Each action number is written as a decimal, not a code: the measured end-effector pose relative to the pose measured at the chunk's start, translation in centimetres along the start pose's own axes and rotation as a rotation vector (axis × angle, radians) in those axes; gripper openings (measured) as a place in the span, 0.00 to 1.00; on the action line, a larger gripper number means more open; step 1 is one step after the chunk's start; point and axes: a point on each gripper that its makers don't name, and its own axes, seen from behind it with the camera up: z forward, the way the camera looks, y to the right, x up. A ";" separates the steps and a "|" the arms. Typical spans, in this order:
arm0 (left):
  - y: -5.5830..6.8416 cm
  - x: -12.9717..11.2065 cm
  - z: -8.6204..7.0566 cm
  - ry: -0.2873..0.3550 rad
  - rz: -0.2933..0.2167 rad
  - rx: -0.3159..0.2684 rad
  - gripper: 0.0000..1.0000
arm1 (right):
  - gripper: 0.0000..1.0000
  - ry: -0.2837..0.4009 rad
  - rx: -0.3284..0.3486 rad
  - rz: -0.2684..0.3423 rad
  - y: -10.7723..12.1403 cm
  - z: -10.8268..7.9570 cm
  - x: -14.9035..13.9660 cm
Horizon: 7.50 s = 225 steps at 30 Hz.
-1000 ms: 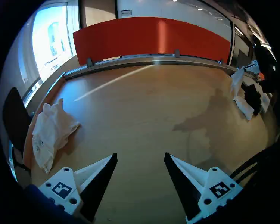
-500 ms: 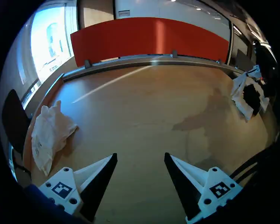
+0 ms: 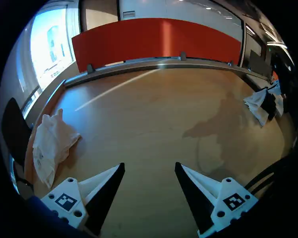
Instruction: Fold towel
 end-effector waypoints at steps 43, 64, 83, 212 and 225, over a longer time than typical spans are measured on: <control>-0.7 -0.7 -0.6 -0.006 0.014 0.023 0.94 | 0.05 -0.173 -0.036 0.108 -2.4 2.1 -9.7; -0.8 -1.1 -0.8 -0.018 0.028 0.029 0.93 | 0.05 -0.248 -0.101 0.206 -2.9 3.7 -13.4; -0.2 -0.8 -0.7 -0.015 0.031 0.020 0.93 | 0.55 -0.247 -0.131 0.230 -2.4 2.8 -13.6; -1.9 0.4 -1.4 0.032 -0.019 0.036 0.93 | 1.00 0.040 0.131 0.200 -14.2 0.7 -3.1; -2.0 1.8 -1.6 0.063 -0.020 0.038 0.93 | 1.00 0.278 0.027 0.355 -12.6 -2.6 2.6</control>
